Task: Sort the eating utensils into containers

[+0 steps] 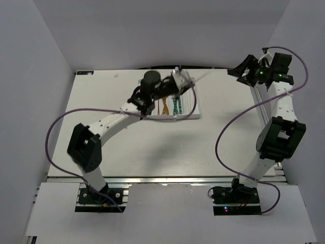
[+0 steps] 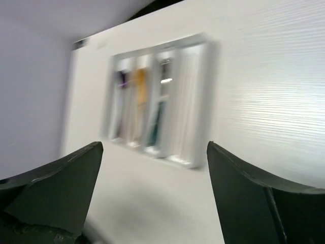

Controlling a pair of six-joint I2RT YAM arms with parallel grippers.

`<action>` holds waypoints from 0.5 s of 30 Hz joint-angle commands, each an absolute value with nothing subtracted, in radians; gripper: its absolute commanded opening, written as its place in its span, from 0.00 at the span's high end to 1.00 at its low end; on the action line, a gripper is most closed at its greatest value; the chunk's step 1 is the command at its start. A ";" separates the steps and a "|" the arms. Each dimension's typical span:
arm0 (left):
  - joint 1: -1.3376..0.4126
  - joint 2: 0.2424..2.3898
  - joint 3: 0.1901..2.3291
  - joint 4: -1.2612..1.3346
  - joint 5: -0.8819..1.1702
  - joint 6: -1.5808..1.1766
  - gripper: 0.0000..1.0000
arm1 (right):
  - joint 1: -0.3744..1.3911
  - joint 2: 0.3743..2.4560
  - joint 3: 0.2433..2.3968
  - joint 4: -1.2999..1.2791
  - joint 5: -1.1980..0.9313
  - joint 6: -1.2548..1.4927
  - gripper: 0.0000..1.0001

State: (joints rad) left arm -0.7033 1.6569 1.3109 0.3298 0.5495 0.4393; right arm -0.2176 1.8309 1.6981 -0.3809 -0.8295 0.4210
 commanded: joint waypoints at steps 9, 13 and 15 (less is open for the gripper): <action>-0.698 2.201 2.063 -0.061 -0.110 -0.492 1.00 | -0.221 1.505 1.421 -0.607 -0.365 0.028 0.11; -0.695 2.317 2.059 0.103 -0.170 -0.497 1.00 | -0.229 1.425 1.361 -0.614 -0.345 0.014 0.11; -0.687 2.358 2.062 0.169 -0.214 -0.514 1.00 | -0.235 1.384 1.329 -0.621 -0.333 0.003 0.11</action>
